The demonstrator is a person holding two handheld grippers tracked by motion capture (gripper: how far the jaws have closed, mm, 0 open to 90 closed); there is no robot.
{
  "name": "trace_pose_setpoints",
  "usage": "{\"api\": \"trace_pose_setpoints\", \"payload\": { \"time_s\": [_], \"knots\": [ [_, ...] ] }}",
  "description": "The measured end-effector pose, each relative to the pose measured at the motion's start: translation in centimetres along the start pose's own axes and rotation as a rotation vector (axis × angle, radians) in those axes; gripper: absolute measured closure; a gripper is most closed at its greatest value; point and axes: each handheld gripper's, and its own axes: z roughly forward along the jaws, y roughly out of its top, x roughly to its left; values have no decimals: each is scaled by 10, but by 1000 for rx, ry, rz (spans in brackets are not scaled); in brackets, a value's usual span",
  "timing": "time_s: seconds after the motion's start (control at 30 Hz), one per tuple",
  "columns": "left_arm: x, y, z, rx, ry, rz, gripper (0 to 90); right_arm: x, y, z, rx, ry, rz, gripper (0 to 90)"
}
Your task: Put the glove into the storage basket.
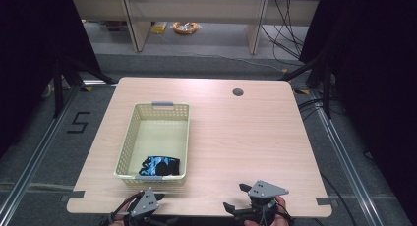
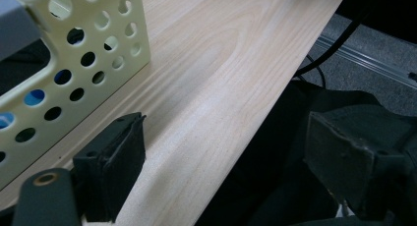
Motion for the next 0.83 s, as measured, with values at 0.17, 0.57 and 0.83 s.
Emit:
{"api": "trace_pose_setpoints", "payload": {
  "time_s": [0.17,0.57,0.83],
  "knots": [
    [1,0,0,37,5,42,153,0,-7,-1,16,-6,-32,180],
    [-2,-1,3,32,-3,3,153,5,-18,-7,63,-26,-61,177],
    [-1,-1,3,36,-3,3,153,3,-20,-7,83,-36,-70,177]
  ]
}}
